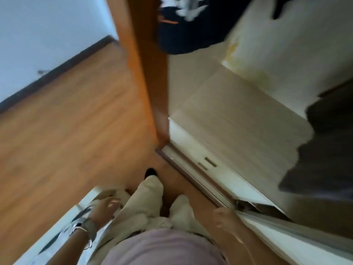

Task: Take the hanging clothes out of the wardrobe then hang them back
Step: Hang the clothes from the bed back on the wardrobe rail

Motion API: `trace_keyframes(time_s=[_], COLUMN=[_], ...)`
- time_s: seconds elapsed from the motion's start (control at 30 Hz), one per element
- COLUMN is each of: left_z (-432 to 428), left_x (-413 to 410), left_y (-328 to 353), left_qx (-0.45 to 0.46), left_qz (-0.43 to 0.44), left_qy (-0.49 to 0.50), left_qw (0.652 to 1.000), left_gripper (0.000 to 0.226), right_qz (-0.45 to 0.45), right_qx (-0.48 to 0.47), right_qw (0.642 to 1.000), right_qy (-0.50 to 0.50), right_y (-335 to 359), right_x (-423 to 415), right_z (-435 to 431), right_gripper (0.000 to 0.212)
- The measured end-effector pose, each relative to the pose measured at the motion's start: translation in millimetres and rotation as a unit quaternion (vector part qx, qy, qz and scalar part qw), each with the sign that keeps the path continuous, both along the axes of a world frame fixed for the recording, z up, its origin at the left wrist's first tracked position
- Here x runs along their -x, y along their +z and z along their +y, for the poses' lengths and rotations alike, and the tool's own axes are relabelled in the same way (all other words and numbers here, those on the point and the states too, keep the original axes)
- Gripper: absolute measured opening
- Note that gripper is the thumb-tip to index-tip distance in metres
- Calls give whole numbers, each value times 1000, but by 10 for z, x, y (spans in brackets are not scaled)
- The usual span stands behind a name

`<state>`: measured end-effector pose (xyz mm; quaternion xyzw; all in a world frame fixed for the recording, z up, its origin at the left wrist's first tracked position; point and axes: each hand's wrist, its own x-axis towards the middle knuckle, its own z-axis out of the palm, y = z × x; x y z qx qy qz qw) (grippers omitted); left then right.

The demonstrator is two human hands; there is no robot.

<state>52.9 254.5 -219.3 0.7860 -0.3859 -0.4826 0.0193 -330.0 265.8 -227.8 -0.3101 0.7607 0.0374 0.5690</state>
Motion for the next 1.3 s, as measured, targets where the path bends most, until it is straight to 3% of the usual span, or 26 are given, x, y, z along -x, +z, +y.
trace_keyframes(time_s=[0.13,0.23,0.37,0.47,0.6,0.63,0.83,0.97,1.07,1.17,1.3], left_z=[285,297,150,55,-11,-63,-355,-613,-847,-1122,-1412], left_x=[-332,-629,-1123,-1425,-1785,-1809,-2152,-2321,-2476,-2624,-2764], left_y=[-46,-54,-55,-90,-240,-214,-262,-334,-359,-258,-131], left_qx=[-23,-25,-40,-54,-49,-49,-33,-43,-36,-19,16], left_qz=[32,55,84,97,138,145,181,200,193,169,138], left_qy=[126,194,330,370,503,505,622,675,739,803,843], left_qw=[991,979,939,922,852,850,761,709,644,571,519], left_gripper=[17,19,26,24,14,16,34,35,34,31,30], right_qz=[-9,-7,8,24,19,12,-22,20,40,61,42], right_qx=[-21,-13,1,24,51,63,85,51,8,22,61], right_qw=[998,997,990,980,956,953,914,883,846,787,726], right_qy=[56,80,139,199,289,297,396,465,532,613,684], right_y=[-75,-91,-6,19,145,215,257,131,74,32,74], right_x=[-354,-735,-1391,-1972,-2788,-2908,-3925,-4475,-5001,-5613,-6594], right_z=[-376,-852,-1457,-1878,-2485,-2594,-3541,-4137,-4640,-5133,-5540], right_gripper=[16,22,16,22,19,19,17,18,15,23,18])
